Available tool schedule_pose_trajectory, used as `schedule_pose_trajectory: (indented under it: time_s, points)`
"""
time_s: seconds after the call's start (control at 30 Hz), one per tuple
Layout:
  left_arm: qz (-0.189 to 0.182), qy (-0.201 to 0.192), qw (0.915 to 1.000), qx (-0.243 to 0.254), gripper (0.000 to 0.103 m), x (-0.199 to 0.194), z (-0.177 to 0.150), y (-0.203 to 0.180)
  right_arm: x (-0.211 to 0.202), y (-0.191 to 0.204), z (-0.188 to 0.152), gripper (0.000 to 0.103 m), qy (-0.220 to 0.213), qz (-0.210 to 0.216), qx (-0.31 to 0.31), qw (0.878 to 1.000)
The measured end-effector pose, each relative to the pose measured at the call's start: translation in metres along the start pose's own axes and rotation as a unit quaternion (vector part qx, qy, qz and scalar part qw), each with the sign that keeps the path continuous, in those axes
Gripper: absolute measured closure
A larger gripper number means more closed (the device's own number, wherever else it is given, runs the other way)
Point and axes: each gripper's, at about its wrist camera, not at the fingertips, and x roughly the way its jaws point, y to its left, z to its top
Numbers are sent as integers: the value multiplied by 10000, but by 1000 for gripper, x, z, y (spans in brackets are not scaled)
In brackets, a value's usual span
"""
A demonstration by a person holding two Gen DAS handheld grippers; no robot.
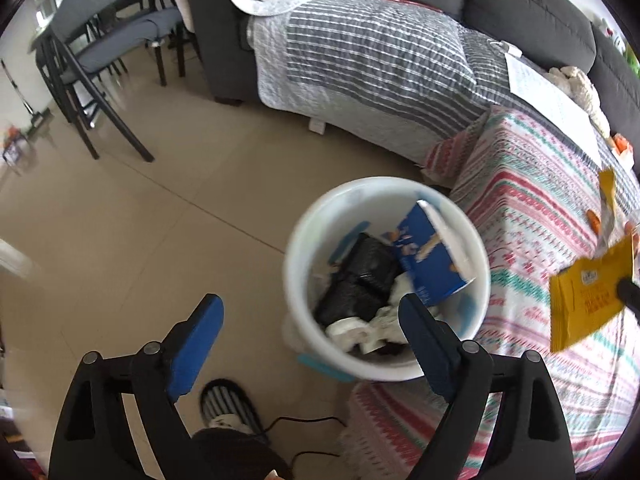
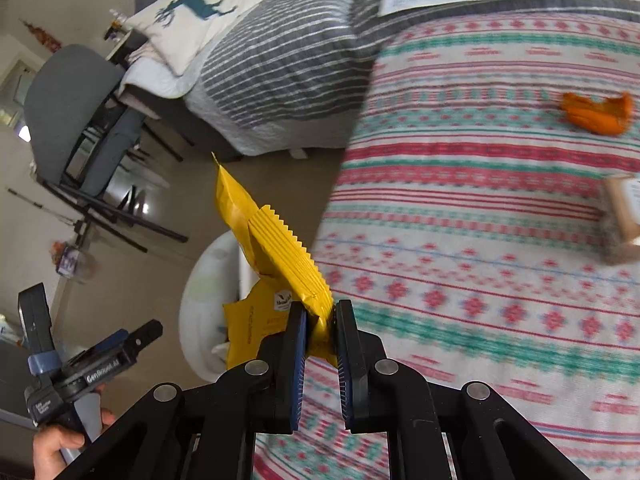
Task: Collect trash
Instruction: 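Drop the tissue into the white bin with the left gripper while the right drops the yellow bag in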
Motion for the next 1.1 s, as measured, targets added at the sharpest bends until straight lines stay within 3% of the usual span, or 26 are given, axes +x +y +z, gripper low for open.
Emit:
schedule_pose_trajectory:
  time_s: [0.23,0.53,0.63,0.7,0.93,1.1]
  points:
    - [344,-31,9990,273,12,-7,-18,29,49,43,-3,90,89,279,-154,9995]
    - [243,-11,9995,186,11,-10,-23,50,99,73,-10,88,125,366,-342,9987]
    - [199,-14,9996,195,11,-11,-23,47,112,81,-14,76,149,484,-432,9978]
    - [171,-15,9996,237,11,-12,-23,43,117,82,-16,53,233,436,-418,9979]
    - [67,-48,9992,385,11,-16,-24,26,88,64,-14,33,48,-26,-427,9991]
    - [-4,-62,9989,470,11,-19,-22,8,49,28,-3,23,-222,-771,-321,9963]
